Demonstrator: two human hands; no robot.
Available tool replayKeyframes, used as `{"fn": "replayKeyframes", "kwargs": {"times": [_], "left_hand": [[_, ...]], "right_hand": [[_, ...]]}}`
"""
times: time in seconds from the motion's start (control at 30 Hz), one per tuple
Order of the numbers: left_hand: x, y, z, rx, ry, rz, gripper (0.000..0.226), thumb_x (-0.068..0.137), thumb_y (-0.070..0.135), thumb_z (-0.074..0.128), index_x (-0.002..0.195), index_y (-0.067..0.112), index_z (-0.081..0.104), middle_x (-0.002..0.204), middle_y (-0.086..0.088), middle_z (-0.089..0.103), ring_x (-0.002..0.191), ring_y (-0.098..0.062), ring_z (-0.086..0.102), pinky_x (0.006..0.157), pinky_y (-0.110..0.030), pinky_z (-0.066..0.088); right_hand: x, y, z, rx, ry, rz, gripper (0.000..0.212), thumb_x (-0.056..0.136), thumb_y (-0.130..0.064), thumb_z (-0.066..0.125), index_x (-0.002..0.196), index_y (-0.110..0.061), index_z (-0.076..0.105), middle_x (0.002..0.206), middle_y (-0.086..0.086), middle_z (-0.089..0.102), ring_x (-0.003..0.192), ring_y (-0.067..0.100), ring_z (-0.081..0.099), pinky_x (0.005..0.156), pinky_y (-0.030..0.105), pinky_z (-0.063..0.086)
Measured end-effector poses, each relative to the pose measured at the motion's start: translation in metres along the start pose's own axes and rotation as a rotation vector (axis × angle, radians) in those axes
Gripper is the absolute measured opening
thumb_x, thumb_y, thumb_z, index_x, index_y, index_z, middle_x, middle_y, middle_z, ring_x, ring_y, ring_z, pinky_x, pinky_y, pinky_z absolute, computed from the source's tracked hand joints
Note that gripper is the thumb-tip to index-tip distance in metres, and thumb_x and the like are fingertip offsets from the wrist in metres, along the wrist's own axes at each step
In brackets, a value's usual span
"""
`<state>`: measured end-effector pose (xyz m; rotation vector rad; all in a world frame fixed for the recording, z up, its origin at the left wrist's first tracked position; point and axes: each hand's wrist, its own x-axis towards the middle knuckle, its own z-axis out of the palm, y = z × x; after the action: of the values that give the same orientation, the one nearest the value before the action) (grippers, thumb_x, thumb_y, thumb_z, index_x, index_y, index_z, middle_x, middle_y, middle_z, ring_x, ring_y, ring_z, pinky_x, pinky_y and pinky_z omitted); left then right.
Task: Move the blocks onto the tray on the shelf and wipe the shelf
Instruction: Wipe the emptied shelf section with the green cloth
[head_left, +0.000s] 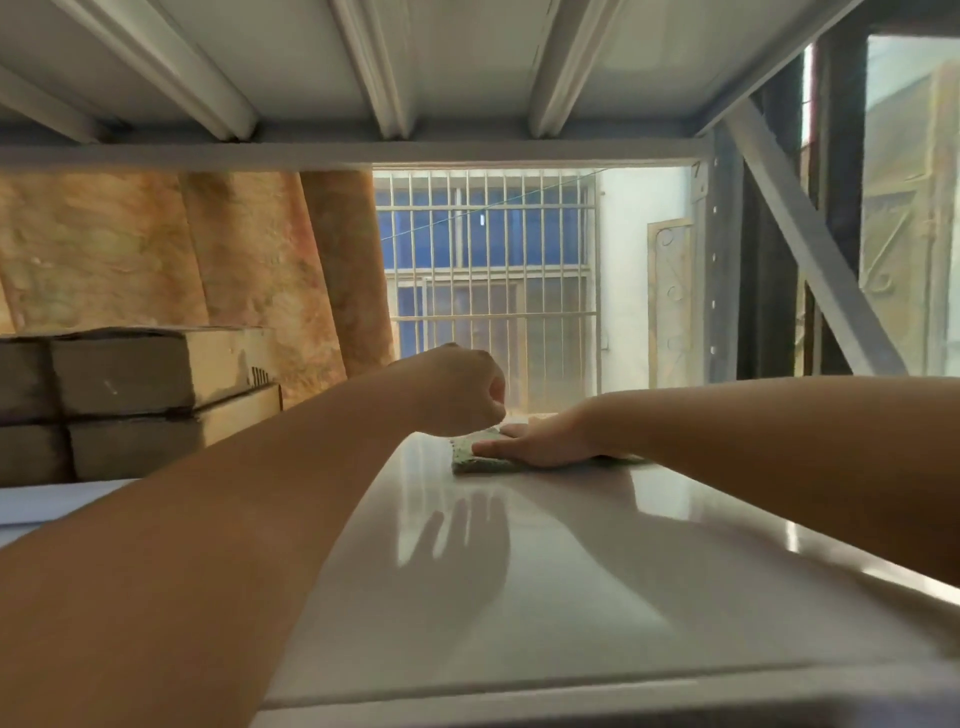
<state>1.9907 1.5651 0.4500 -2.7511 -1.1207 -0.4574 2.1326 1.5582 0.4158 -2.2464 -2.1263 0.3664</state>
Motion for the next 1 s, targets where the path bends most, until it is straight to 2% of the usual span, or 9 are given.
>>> {"fn": "replayKeyframes", "kwargs": {"times": [0.13, 0.33, 0.4, 0.5, 0.57, 0.67, 0.77, 0.9, 1.0], "left_hand": [[0.001, 0.009, 0.003, -0.053, 0.042, 0.072, 0.027, 0.093, 0.021, 0.051, 0.111, 0.009, 0.068, 0.107, -0.001, 0.07, 0.093, -0.015, 0.064, 0.088, -0.023, 0.05], [-0.006, 0.039, 0.005, -0.057, 0.059, 0.228, 0.027, 0.094, 0.021, 0.05, 0.111, 0.009, 0.068, 0.111, -0.002, 0.07, 0.099, -0.016, 0.064, 0.095, -0.028, 0.049], [-0.007, 0.047, 0.002, -0.067, 0.104, 0.277, 0.027, 0.095, 0.019, 0.049, 0.109, 0.006, 0.068, 0.109, -0.004, 0.071, 0.097, -0.016, 0.067, 0.093, -0.026, 0.051], [-0.01, 0.057, -0.004, -0.072, 0.155, 0.318, 0.027, 0.095, 0.019, 0.049, 0.103, 0.003, 0.069, 0.104, -0.007, 0.072, 0.095, -0.019, 0.067, 0.093, -0.029, 0.05], [-0.011, 0.061, -0.006, -0.083, 0.19, 0.331, 0.027, 0.095, 0.019, 0.049, 0.102, 0.002, 0.069, 0.104, -0.007, 0.072, 0.097, -0.02, 0.066, 0.093, -0.025, 0.047], [-0.01, 0.062, -0.007, -0.096, 0.183, 0.323, 0.029, 0.094, 0.02, 0.05, 0.098, -0.002, 0.068, 0.101, -0.014, 0.072, 0.095, -0.024, 0.067, 0.09, -0.026, 0.046], [-0.011, 0.064, -0.006, -0.104, 0.165, 0.322, 0.03, 0.093, 0.018, 0.051, 0.097, -0.007, 0.067, 0.1, -0.019, 0.07, 0.093, -0.029, 0.067, 0.085, -0.027, 0.048], [-0.016, 0.067, 0.001, -0.045, 0.215, 0.374, 0.025, 0.093, 0.017, 0.051, 0.097, 0.001, 0.071, 0.096, -0.01, 0.074, 0.088, -0.021, 0.069, 0.087, -0.032, 0.052], [-0.015, 0.073, 0.007, -0.061, 0.31, 0.408, 0.025, 0.093, 0.018, 0.05, 0.093, 0.003, 0.071, 0.089, -0.007, 0.074, 0.081, -0.02, 0.069, 0.084, -0.037, 0.054]], "right_hand": [[-0.033, 0.012, 0.007, -0.022, 0.007, 0.034, 0.089, 0.074, -0.085, 0.018, 0.149, -0.039, 0.015, 0.16, -0.004, 0.017, 0.146, 0.022, 0.017, 0.117, 0.049, 0.011], [-0.109, 0.017, 0.018, -0.028, 0.051, 0.001, 0.077, 0.084, -0.076, 0.02, 0.151, -0.04, 0.011, 0.161, -0.006, 0.01, 0.148, 0.023, 0.013, 0.119, 0.048, 0.006], [-0.135, 0.014, 0.022, -0.094, 0.023, 0.012, 0.079, 0.079, -0.079, 0.016, 0.15, -0.045, 0.005, 0.162, -0.005, 0.003, 0.148, 0.027, 0.009, 0.118, 0.051, 0.004], [-0.165, 0.008, 0.027, -0.146, 0.012, 0.033, 0.092, 0.059, -0.085, 0.009, 0.145, -0.055, -0.001, 0.162, -0.006, -0.004, 0.148, 0.03, 0.001, 0.115, 0.059, -0.003], [-0.18, 0.007, 0.03, -0.147, 0.005, 0.021, 0.092, 0.054, -0.086, 0.008, 0.142, -0.06, -0.002, 0.162, -0.009, -0.005, 0.149, 0.029, -0.001, 0.113, 0.061, -0.005], [-0.196, 0.007, 0.03, -0.16, -0.041, -0.016, 0.081, 0.065, -0.081, 0.009, 0.141, -0.06, -0.006, 0.161, -0.011, -0.006, 0.149, 0.023, -0.004, 0.115, 0.056, -0.003], [-0.201, 0.005, 0.027, -0.152, -0.063, -0.021, 0.088, 0.059, -0.079, 0.009, 0.143, -0.057, -0.006, 0.161, -0.011, -0.006, 0.149, 0.02, -0.006, 0.115, 0.049, -0.004], [-0.199, 0.008, 0.032, -0.147, -0.054, -0.058, 0.087, 0.062, -0.076, 0.01, 0.145, -0.054, -0.004, 0.161, -0.012, -0.003, 0.148, 0.015, -0.007, 0.115, 0.043, -0.004], [-0.194, 0.012, 0.03, -0.148, -0.032, -0.084, 0.097, 0.056, -0.089, 0.005, 0.145, -0.054, -0.001, 0.161, -0.013, -0.002, 0.148, 0.014, -0.006, 0.117, 0.047, -0.002]]}}
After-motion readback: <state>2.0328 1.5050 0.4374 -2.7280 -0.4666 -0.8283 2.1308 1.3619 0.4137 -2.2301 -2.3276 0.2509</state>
